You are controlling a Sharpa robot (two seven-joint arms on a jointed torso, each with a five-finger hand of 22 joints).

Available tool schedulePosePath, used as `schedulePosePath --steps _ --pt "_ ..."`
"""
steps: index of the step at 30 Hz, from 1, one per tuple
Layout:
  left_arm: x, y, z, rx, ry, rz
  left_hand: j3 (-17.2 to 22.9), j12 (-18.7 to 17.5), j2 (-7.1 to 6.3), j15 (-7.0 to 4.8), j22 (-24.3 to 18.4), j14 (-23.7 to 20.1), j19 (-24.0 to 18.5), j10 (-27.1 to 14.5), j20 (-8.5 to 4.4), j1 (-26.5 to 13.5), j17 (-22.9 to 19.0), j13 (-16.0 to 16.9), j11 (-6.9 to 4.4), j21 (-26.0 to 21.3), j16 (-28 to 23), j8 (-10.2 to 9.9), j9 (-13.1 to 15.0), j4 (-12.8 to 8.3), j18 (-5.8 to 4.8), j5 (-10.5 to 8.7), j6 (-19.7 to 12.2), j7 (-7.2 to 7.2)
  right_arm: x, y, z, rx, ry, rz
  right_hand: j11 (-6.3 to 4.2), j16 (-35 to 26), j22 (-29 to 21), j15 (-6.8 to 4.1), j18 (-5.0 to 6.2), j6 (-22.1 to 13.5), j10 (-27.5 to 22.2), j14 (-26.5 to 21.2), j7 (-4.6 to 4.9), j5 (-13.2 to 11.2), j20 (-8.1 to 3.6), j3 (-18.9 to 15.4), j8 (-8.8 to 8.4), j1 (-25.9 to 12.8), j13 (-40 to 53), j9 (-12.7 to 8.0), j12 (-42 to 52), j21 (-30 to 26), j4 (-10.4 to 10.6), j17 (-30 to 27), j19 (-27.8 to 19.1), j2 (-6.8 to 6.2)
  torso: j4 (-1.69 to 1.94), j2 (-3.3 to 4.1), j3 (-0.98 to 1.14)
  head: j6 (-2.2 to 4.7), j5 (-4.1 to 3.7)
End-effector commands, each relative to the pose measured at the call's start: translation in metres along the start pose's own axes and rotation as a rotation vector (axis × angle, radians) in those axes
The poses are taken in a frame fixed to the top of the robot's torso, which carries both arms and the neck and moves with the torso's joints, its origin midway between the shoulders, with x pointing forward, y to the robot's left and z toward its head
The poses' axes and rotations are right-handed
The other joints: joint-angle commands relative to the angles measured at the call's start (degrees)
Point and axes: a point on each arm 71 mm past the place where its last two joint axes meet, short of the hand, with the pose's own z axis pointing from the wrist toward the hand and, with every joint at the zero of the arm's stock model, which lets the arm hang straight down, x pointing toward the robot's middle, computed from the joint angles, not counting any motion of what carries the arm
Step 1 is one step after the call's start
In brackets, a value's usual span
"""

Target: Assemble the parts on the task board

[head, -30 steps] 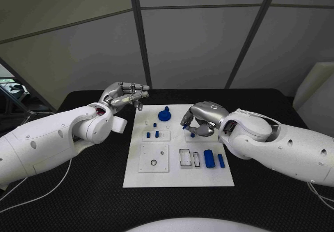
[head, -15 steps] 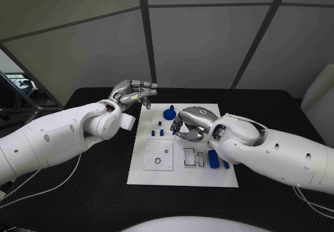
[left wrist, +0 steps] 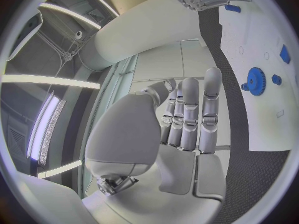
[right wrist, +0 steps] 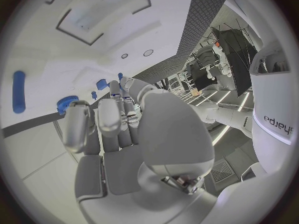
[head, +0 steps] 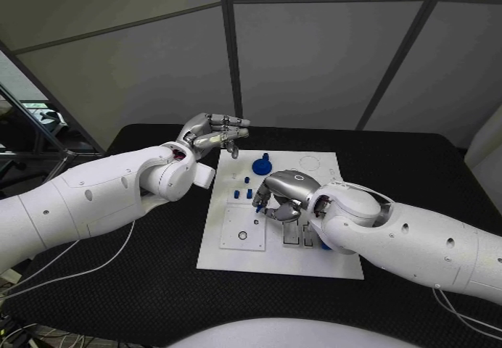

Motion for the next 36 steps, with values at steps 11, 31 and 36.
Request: schedulePosePath --steps 11,31,36 --pt "0.001 -0.002 0.001 0.013 0.008 -0.008 -0.1 0.4 0.68 0.16 -0.1 -0.4 -0.5 -0.5 0.00 0.0 -0.1 0.1 0.06 -0.3 -0.2 0.3 -0.1 -0.3 2.49 -0.21 0.2 0.23 0.011 0.005 0.001 -0.014 0.058 -0.013 0.06 0.5 2.0 -0.37 -1.01 0.2 0.1 1.7 0.01 0.4 -0.04 0.3 0.12 -0.3 0.0 0.1 -0.5 0.3 -0.2 0.0 0.3 0.09 -0.02 -0.04 -0.03 -0.63 0.54" --pt "0.001 -0.002 0.001 0.010 0.014 -0.010 -0.1 0.5 0.68 0.17 -0.1 -0.4 -0.5 -0.5 0.00 -0.1 -0.1 0.2 0.07 -0.3 -0.2 0.3 -0.1 -0.3 2.49 -0.22 0.3 0.24 0.018 0.005 0.002 -0.003 0.082 -0.030 0.06 0.5 2.0 -0.37 -1.01 0.2 0.1 1.7 0.01 0.4 -0.04 0.3 0.12 -0.3 0.0 0.1 -0.5 0.3 -0.2 0.0 0.3 0.09 0.01 -0.03 -0.02 -1.00 0.79" --pt "0.001 -0.002 0.001 0.009 0.015 -0.010 -0.2 0.6 0.69 0.17 -0.1 -0.5 -0.5 -0.6 0.01 -0.1 -0.2 0.2 0.08 -0.3 -0.2 0.3 -0.1 -0.3 2.49 -0.23 0.3 0.25 0.020 0.006 0.003 -0.001 0.095 -0.032 0.07 0.5 2.0 -0.35 -1.02 0.1 0.1 1.6 0.02 0.4 -0.03 0.3 0.08 -0.4 0.0 0.1 -0.5 0.4 -0.2 0.0 0.3 0.11 -0.03 -0.01 -0.04 -1.15 0.83"
